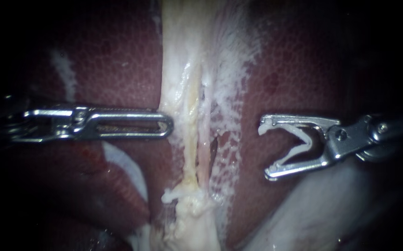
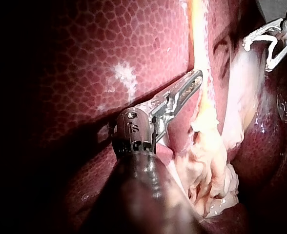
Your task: Clipping second clip left tube
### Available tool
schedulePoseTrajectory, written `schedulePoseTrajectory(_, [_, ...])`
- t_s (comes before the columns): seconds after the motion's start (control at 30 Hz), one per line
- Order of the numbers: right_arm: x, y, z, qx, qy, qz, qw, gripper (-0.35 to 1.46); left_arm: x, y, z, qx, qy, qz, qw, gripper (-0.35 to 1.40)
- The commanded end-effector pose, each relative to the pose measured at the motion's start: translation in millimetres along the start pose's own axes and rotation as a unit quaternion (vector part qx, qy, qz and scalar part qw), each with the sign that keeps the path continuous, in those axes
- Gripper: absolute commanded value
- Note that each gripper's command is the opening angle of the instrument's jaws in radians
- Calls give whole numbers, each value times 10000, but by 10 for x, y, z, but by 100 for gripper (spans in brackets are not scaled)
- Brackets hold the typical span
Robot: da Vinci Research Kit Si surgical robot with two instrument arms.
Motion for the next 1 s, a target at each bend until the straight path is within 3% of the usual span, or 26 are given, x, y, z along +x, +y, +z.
schedulePoseTrajectory(0.03, [0,0,0,-1,0,-1,10000,60,0,0,0,0,0,-1,10000,-35])
schedulePoseTrajectory(0.23, [-7,-5,9,-36,-12,-30,10000,60,-3,-3,-4,9,5,-11,10000,-35])
schedulePoseTrajectory(0.47, [-24,-12,35,12,35,556,9984,60,-16,-10,-16,39,22,-49,10000,-35])
schedulePoseTrajectory(0.6, [-38,-12,57,84,64,895,9959,59,-29,-16,-28,53,49,-91,9999,-35])
schedulePoseTrajectory(0.8, [-64,-12,103,162,99,1361,9905,60,-47,-26,-45,58,-40,-118,9999,-35])
schedulePoseTrajectory(1.0, [-80,-15,138,271,-60,1591,9869,60,-48,-36,-47,48,-60,-93,9999,-35])
